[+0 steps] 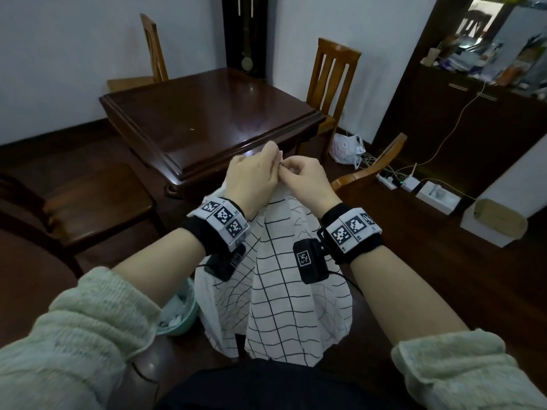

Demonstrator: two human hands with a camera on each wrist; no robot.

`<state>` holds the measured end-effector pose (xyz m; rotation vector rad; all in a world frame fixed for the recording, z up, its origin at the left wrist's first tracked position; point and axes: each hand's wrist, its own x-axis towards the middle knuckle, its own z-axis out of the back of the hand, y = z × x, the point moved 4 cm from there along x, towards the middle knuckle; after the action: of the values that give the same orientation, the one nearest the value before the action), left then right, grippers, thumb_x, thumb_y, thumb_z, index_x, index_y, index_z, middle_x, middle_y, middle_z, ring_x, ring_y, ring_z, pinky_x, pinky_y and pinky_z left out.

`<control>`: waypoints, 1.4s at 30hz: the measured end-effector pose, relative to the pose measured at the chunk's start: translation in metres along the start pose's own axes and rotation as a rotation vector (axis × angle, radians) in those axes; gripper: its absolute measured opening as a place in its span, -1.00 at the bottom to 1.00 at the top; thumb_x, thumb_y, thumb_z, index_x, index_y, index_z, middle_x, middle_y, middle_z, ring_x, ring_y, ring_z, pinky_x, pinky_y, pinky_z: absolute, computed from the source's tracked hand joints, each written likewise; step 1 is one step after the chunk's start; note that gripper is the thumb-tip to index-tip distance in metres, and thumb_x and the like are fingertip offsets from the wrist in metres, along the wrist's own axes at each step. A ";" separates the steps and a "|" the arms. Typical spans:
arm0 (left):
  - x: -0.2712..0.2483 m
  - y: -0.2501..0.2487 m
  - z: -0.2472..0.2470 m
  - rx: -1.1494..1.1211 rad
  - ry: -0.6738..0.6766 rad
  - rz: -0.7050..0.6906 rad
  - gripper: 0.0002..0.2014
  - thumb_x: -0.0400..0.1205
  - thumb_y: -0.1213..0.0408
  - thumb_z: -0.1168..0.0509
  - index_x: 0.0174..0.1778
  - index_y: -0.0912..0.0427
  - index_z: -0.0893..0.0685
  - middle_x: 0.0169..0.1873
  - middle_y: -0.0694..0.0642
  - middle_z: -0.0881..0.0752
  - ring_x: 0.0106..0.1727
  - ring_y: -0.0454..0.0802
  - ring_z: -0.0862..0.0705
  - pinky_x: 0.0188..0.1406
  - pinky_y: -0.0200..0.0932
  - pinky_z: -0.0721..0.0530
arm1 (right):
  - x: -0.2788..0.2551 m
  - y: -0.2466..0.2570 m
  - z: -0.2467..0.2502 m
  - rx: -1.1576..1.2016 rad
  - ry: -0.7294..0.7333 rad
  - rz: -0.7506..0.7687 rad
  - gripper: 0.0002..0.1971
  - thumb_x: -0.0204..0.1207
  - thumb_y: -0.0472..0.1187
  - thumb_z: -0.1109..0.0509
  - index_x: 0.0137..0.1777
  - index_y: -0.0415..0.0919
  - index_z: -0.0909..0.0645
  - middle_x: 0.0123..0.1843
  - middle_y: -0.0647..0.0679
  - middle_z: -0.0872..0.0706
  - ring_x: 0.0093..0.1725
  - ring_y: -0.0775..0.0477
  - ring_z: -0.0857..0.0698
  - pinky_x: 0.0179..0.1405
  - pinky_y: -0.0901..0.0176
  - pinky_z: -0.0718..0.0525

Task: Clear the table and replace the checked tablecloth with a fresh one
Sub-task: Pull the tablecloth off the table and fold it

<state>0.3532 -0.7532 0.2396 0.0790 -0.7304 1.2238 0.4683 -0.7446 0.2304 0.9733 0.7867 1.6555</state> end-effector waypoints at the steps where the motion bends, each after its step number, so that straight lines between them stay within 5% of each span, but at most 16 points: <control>1: 0.002 0.002 0.001 0.030 -0.009 -0.009 -0.75 0.70 0.19 0.00 -0.04 0.21 -0.55 -0.45 -0.02 -0.60 -0.37 0.17 -0.67 -0.10 -0.03 -0.44 | -0.001 -0.001 0.001 0.042 0.012 0.010 -0.80 0.57 -0.25 -0.36 -0.29 -0.12 -0.68 -0.39 0.10 -0.62 -0.33 0.16 -0.54 -0.21 0.24 -0.53; 4: 0.007 0.007 0.006 0.090 0.043 -0.050 -0.76 0.69 0.23 -0.08 0.03 0.29 -0.57 -0.37 0.13 -0.68 -0.33 0.27 -0.68 -0.32 -0.08 -0.35 | -0.005 -0.006 0.007 0.068 0.026 0.015 -0.87 0.58 -0.22 -0.38 -0.17 -0.17 -0.72 -0.38 -0.03 -0.58 -0.35 0.12 -0.51 -0.27 0.25 -0.54; 8: 0.009 0.005 0.001 -0.008 0.135 -0.061 -0.81 0.72 0.20 -0.10 0.06 0.25 -0.52 -0.32 0.11 -0.63 -0.27 0.29 -0.64 -0.34 -0.03 -0.42 | -0.009 -0.012 0.012 0.058 -0.004 0.001 -0.87 0.58 -0.21 -0.38 -0.13 -0.22 -0.73 -0.39 0.01 -0.59 -0.44 0.21 -0.49 -0.34 0.37 -0.49; 17: -0.001 -0.010 -0.017 -0.104 0.164 0.083 -0.77 0.77 0.09 0.04 0.03 0.16 -0.40 -0.37 0.18 -0.63 -0.30 0.34 -0.65 -0.31 0.08 -0.59 | -0.009 -0.011 0.020 -0.110 -0.137 -0.003 -0.84 0.58 -0.15 -0.38 -0.12 -0.18 -0.77 -0.26 0.13 -0.71 -0.23 0.29 -0.60 -0.30 0.64 -0.43; 22: -0.001 -0.008 -0.021 0.083 0.231 0.010 -0.76 0.75 0.17 0.00 0.16 0.25 -0.45 -0.27 0.29 -0.71 -0.26 0.39 -0.67 -0.36 0.04 -0.47 | -0.009 -0.013 0.018 -0.133 -0.078 0.031 -0.84 0.59 -0.17 -0.39 -0.10 -0.20 -0.76 -0.27 0.12 -0.70 -0.25 0.26 -0.61 -0.25 0.46 -0.45; 27: 0.010 -0.004 -0.014 0.095 0.216 -0.045 -0.78 0.72 0.22 -0.06 0.18 0.24 -0.47 -0.26 0.29 -0.71 -0.23 0.42 -0.68 -0.33 0.06 -0.47 | -0.019 -0.026 0.017 0.115 -0.021 0.071 -0.80 0.55 -0.06 -0.44 0.13 0.01 -0.56 0.07 0.09 -0.69 0.04 0.07 -0.71 -0.03 0.26 -0.68; 30: 0.022 0.006 -0.003 0.136 0.156 -0.023 -0.76 0.74 0.21 -0.02 0.19 0.26 -0.46 -0.24 0.35 -0.72 -0.23 0.43 -0.67 -0.33 0.07 -0.46 | -0.040 -0.058 0.010 0.221 0.028 0.000 -0.58 0.42 0.02 -0.50 0.13 0.28 -0.34 0.25 0.03 -0.53 0.18 -0.01 -0.67 0.14 0.05 -0.71; 32: 0.030 0.015 0.005 0.174 0.123 0.002 -0.79 0.75 0.23 -0.02 0.16 0.27 -0.45 -0.29 0.36 -0.68 -0.27 0.43 -0.65 -0.38 0.06 -0.43 | -0.058 -0.082 0.002 0.142 0.050 -0.044 -0.57 0.38 0.00 -0.50 0.11 0.28 -0.33 0.23 0.01 -0.56 0.16 0.00 -0.68 0.12 -0.08 -0.72; 36: 0.048 0.030 0.028 0.180 0.052 0.073 -0.83 0.75 0.25 -0.02 0.10 0.28 -0.42 -0.39 0.23 -0.52 -0.39 0.27 -0.53 -0.39 0.05 -0.40 | -0.080 -0.126 -0.005 -0.153 0.139 -0.282 -0.56 0.47 -0.20 -0.39 0.26 0.20 -0.37 0.14 0.11 -0.67 0.06 -0.02 -0.70 0.04 -0.01 -0.69; 38: 0.058 0.038 0.043 0.184 -0.009 0.102 -0.79 0.76 0.23 -0.01 0.12 0.30 -0.43 -0.37 0.24 -0.51 -0.38 0.24 -0.47 -0.37 0.06 -0.38 | -0.086 -0.148 -0.004 -0.280 0.179 -0.440 -0.89 0.50 -0.22 -0.31 -0.04 0.00 -0.53 -0.10 0.00 -0.70 -0.08 -0.12 -0.70 -0.09 0.06 -0.67; 40: 0.066 0.047 0.055 0.188 -0.051 0.111 -0.78 0.76 0.23 -0.02 0.13 0.31 -0.43 -0.33 0.32 -0.57 -0.33 0.32 -0.52 -0.34 0.08 -0.39 | -0.092 -0.168 -0.003 -0.363 0.206 -0.543 -0.82 0.52 -0.21 -0.26 -0.33 -0.05 -0.50 -0.27 -0.04 -0.66 -0.17 -0.17 -0.67 -0.19 0.06 -0.62; 42: 0.073 0.059 0.062 0.192 -0.080 0.120 -0.77 0.76 0.22 -0.02 0.13 0.32 -0.44 -0.26 0.42 -0.65 -0.26 0.43 -0.60 -0.34 0.10 -0.40 | -0.098 -0.182 -0.002 -0.403 0.235 -0.631 -0.81 0.50 -0.19 -0.22 -0.33 -0.07 -0.55 -0.22 -0.09 -0.70 -0.15 -0.20 -0.70 -0.18 0.05 -0.64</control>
<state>0.2835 -0.6984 0.3085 0.2465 -0.6928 1.4102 0.5609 -0.7899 0.0516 0.2085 0.7708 1.2999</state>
